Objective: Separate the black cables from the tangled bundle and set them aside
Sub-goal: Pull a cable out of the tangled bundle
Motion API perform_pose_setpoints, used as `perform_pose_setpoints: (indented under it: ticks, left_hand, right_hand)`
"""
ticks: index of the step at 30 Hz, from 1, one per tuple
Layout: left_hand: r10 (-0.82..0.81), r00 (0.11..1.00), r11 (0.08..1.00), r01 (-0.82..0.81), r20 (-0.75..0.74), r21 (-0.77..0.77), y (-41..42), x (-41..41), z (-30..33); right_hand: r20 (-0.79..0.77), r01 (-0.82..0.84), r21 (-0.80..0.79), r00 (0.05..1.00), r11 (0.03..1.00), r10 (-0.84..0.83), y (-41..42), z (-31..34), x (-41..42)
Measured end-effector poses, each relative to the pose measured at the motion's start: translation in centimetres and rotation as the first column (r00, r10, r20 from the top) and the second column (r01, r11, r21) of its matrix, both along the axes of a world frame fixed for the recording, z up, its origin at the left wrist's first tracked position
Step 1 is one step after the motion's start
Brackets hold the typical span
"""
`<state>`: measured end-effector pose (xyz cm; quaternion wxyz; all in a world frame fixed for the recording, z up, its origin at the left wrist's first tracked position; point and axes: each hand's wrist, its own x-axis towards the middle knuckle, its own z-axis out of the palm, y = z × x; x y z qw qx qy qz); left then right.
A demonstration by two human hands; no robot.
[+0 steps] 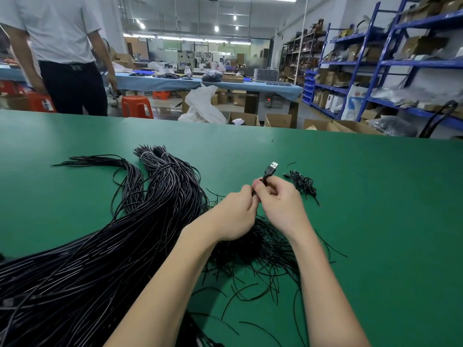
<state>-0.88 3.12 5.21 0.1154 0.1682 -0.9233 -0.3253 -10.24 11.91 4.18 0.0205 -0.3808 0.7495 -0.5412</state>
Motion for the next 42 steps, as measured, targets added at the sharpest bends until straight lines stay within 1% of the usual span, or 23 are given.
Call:
perform_pose_setpoints:
  ticks: [1,2,3,5,7,9,13,15,16,17,19,20,21,22,23,24,25,29,31,34,38,40,42]
  left_hand:
    - [-0.019,1.0,1.0,0.019,0.016,0.018,0.0,0.0,0.0]
    - [-0.047,0.999,0.995,0.046,0.008,0.093,-0.1,0.0,0.0]
    - [-0.073,0.997,0.973,0.075,-0.017,0.22,-0.2,0.1,0.0]
    - [-0.103,0.992,0.853,0.126,-0.073,0.507,-0.4,0.6,0.1]
    - [-0.125,0.987,0.698,0.158,-0.098,0.699,-0.7,1.0,0.1]
    - [-0.126,0.987,0.595,0.152,-0.095,0.789,-0.9,1.2,0.1]
    - [-0.137,0.989,0.428,0.107,-0.053,0.898,-1.1,1.2,0.4]
    - [-0.118,0.992,0.371,0.081,-0.04,0.925,-1.0,1.0,0.4]
    - [-0.081,0.996,0.361,0.053,-0.025,0.931,-0.9,0.8,0.3]
    - [-0.031,0.999,0.374,0.019,-0.008,0.927,-0.8,0.6,0.1]
    - [0.079,0.997,0.442,-0.033,-0.003,0.897,-0.8,0.3,-0.4]
    - [0.125,0.992,0.468,-0.039,-0.022,0.883,-0.9,0.1,-0.7]
    - [0.163,0.985,0.48,-0.032,-0.053,0.876,-1.0,0.0,-1.0]
    - [0.196,0.976,0.484,-0.017,-0.09,0.875,-1.2,-0.1,-1.2]
    - [0.225,0.966,0.49,-0.001,-0.126,0.872,-1.4,-0.2,-1.4]
    - [0.246,0.957,0.513,0.007,-0.155,0.858,-1.5,-0.4,-1.5]
    - [0.257,0.95,0.554,0.006,-0.178,0.833,-1.5,-0.5,-1.7]
    - [0.262,0.939,0.736,-0.045,-0.223,0.676,-1.7,-0.7,-2.5]
    - [0.27,0.932,0.785,-0.068,-0.241,0.616,-2.0,-0.6,-2.7]
    - [0.275,0.927,0.828,-0.094,-0.254,0.553,-2.2,-0.6,-2.8]
    - [0.269,0.929,0.853,-0.108,-0.253,0.51,-2.3,-0.6,-3.0]
    - [0.263,0.931,0.851,-0.099,-0.255,0.515,-2.3,-0.7,-3.1]
    - [0.257,0.934,0.853,-0.098,-0.25,0.512,-2.4,-0.7,-3.1]
  right_hand:
    - [0.006,-0.007,-0.003,1.0,1.0,0.007,0.0,-0.1,-0.1]
    - [0.02,-0.02,-0.002,1.0,1.0,0.02,0.0,-0.2,-0.2]
    - [0.051,-0.039,-0.002,0.998,0.999,0.039,0.1,-0.2,-0.3]
    - [0.146,-0.08,-0.025,0.986,0.996,0.083,0.3,-0.3,-0.6]
    - [0.187,-0.116,-0.026,0.975,0.993,0.119,0.4,-0.4,-0.6]
    - [0.173,-0.154,-0.01,0.973,0.988,0.153,0.4,-0.6,-0.4]
    - [0.178,-0.159,-0.008,0.971,0.987,0.158,0.1,-0.8,-0.7]
    - [0.204,-0.157,-0.004,0.967,0.988,0.155,-0.1,-1.1,-0.8]
    - [0.228,-0.156,-0.004,0.962,0.988,0.153,-0.3,-1.2,-0.7]
    - [0.279,-0.152,-0.017,0.948,0.988,0.151,-0.4,-1.2,-0.8]
    - [0.42,-0.15,-0.031,0.895,0.988,0.149,0.0,-1.1,-0.9]
    - [0.429,-0.151,0.039,0.895,0.988,0.12,0.4,-1.0,-1.2]
    - [0.354,-0.151,0.193,0.932,0.97,0.074,0.9,-1.0,-1.6]
    - [0.239,-0.13,0.382,0.97,0.915,0.038,1.4,-1.2,-1.9]
    - [0.151,-0.106,0.539,0.988,0.836,0.027,1.8,-1.4,-2.0]
    - [0.115,-0.09,0.631,0.993,0.77,0.022,2.0,-1.6,-2.0]
    - [0.12,-0.092,0.657,0.993,0.748,0.017,2.0,-1.8,-1.7]
    - [0.085,-0.038,0.602,0.996,0.798,-0.017,1.8,-1.2,-1.2]
    - [0.056,-0.023,0.604,0.998,0.796,-0.014,2.1,-0.8,-1.4]
    - [0.084,-0.052,0.574,0.996,0.817,0.004,2.4,-0.7,-1.5]
    - [0.238,-0.157,0.392,0.969,0.906,0.064,2.7,-0.2,-1.7]
    - [0.315,-0.214,0.324,0.943,0.922,0.108,3.0,-0.2,-1.7]
    - [0.354,-0.221,0.275,0.928,0.936,0.115,3.0,-0.5,-1.7]
